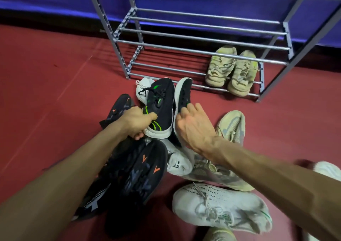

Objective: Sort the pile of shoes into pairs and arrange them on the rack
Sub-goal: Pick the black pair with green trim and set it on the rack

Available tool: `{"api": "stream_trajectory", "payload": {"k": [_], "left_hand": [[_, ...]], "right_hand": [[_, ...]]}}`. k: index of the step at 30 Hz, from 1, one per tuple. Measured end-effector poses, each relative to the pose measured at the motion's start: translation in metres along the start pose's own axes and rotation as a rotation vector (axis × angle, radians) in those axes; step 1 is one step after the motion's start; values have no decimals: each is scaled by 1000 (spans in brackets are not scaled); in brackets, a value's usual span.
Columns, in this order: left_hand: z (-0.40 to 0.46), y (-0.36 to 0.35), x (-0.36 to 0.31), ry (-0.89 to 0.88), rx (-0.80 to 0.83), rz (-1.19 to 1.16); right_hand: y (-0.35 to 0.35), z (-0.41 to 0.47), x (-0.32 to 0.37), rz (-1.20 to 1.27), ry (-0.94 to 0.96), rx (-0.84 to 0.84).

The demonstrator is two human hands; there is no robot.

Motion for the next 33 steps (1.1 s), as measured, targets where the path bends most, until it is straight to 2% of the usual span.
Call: {"api": "stream_trajectory", "payload": {"k": [3,6,7,8,10,11,13,15,16,18,20,21,23,26,29,33], "left_hand": [[7,-6,0,-54,-47,70],[13,-12,6,-135,-166,145],[13,-15,9,-147,-197,160],[13,-16,13,-154,-222,162],[13,-21,21,-163,-240,130],[12,-23,24,-169,-240,110],[11,-25,29,-181,-234,84],[10,-26,29,-170,-215,68],[10,-26,28,-153,-210,69],[8,-26,25,-110,-205,112],[6,-30,23,-96,-171,142],[6,-32,22,-99,-147,127],[6,-35,22,-122,-137,95],[8,-32,26,-172,-243,87],[6,-28,20,-235,-336,73],[-3,-25,3,-316,-398,0]], "right_hand": [[-8,-3,3,-2,71,-22],[-28,-9,2,253,93,150],[-31,-10,-2,463,-4,193],[-29,-9,-10,717,-182,219],[-30,-10,-26,1104,-649,149],[-34,-11,-32,1143,-836,109],[-46,-14,-37,962,-1052,174],[-54,-20,-37,809,-1202,371],[-58,-21,-36,888,-1236,465],[-63,-24,-32,1199,-1233,657],[-65,-28,-34,1306,-1212,731],[-66,-30,-36,1288,-1197,718],[-64,-30,-40,1104,-1106,632],[-54,-28,-40,777,-962,422],[-41,-33,-40,697,-880,196],[-28,-46,-54,636,-850,-19]]}}
Point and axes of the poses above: each hand's wrist, its own z-axis towards the middle knuckle, its own y-axis out of the back of the hand, x = y × z, the point moved 3 cm from there along z, towards the middle knuckle
